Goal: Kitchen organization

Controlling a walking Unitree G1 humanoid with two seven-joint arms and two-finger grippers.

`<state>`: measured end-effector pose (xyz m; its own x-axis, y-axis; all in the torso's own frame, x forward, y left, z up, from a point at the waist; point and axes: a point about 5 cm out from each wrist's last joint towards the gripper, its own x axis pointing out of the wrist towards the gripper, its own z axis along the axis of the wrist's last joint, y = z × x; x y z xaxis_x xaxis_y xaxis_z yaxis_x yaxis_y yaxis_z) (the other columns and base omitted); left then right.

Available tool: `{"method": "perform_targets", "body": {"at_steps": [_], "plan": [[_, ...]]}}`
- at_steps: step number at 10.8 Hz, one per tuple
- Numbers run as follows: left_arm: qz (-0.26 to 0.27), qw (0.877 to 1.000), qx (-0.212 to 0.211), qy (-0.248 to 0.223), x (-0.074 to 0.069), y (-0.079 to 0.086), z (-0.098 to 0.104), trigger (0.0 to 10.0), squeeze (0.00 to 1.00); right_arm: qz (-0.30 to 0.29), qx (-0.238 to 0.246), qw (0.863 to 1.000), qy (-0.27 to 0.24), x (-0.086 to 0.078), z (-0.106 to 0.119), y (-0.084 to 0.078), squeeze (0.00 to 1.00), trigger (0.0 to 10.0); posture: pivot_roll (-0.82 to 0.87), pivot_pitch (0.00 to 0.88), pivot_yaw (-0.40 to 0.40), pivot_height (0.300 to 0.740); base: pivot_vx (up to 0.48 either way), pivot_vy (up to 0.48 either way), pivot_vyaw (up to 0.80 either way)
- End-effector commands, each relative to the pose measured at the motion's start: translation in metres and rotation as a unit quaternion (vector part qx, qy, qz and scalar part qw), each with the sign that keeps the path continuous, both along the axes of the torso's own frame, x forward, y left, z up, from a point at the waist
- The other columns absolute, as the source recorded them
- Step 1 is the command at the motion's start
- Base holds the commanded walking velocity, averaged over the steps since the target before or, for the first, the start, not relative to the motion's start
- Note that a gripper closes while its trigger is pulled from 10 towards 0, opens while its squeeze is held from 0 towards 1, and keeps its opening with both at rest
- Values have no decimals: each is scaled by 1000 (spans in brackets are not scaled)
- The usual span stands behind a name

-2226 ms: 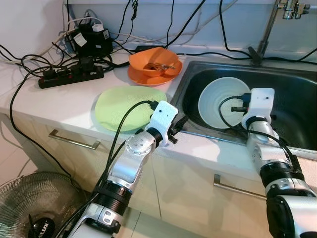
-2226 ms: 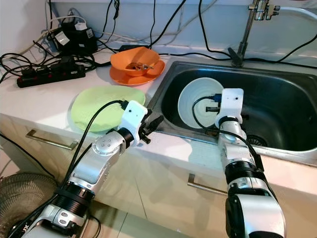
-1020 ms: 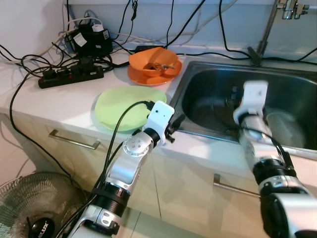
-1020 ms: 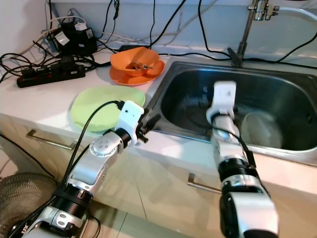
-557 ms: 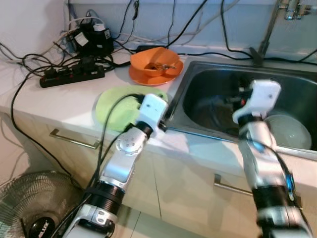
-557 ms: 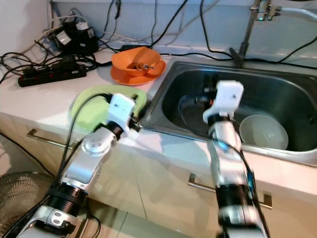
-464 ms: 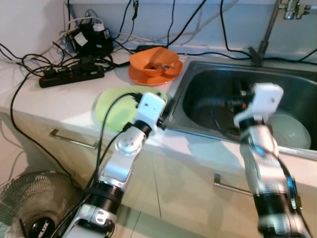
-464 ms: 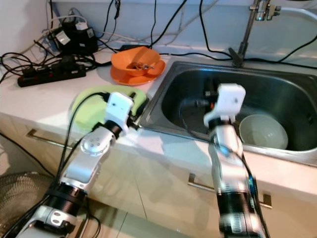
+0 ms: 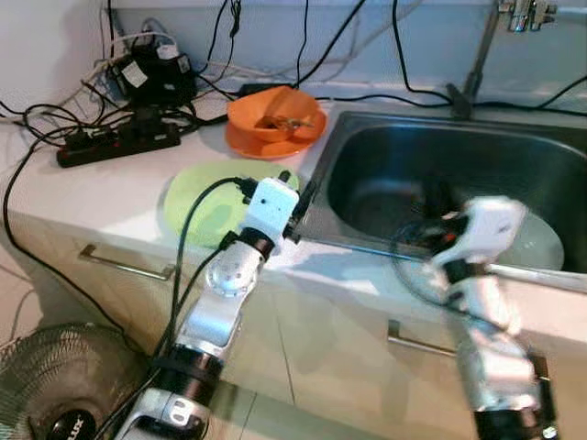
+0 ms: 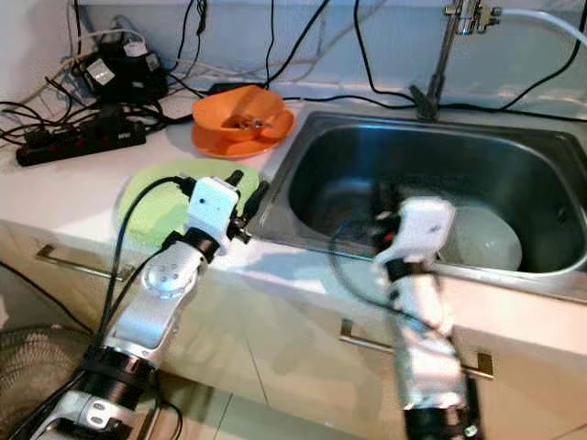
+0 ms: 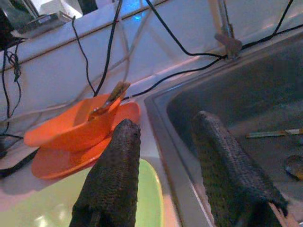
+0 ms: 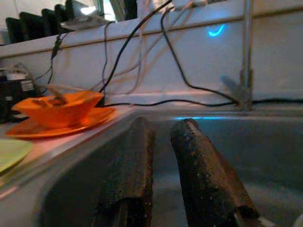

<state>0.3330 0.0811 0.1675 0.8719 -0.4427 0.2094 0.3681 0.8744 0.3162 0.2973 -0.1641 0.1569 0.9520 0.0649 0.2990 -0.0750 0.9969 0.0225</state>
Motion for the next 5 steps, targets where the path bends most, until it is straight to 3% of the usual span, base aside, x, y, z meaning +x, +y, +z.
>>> {"method": "perform_targets", "body": {"at_steps": [1, 2, 3, 4, 5], "plan": [[6, 1000, 11, -14, -3, 4, 2, 10000, 0, 11, 4, 1000, 3, 1, 1, 7, 0, 10000, 36, 48, 123, 740, 0, 0, 0], [11, 1000, 18, -18, -4, 7, 2, 10000, 0, 15, 12, 1000, 8, 2, 0, 11, 1000, 10000, 36, 48, 123, 740, 0, 0, 0], [16, 999, 26, -18, -4, 9, 1, 10000, 0, 15, 13, 1000, 11, 3, -2, 13, 1000, 10000, 47, 45, 120, 740, 0, 0, 0], [14, 998, 50, -25, -7, 13, 0, 10000, 0, 18, 10, 1000, 14, 3, -3, 17, 0, 10000, 52, 41, 117, 740, 0, 0, 0], [8, 997, 66, -32, -10, 15, 0, 10000, 267, 18, 11, 1000, 16, 4, -3, 18, 0, 10000, 54, 35, 118, 740, 0, 0, 0]]}}
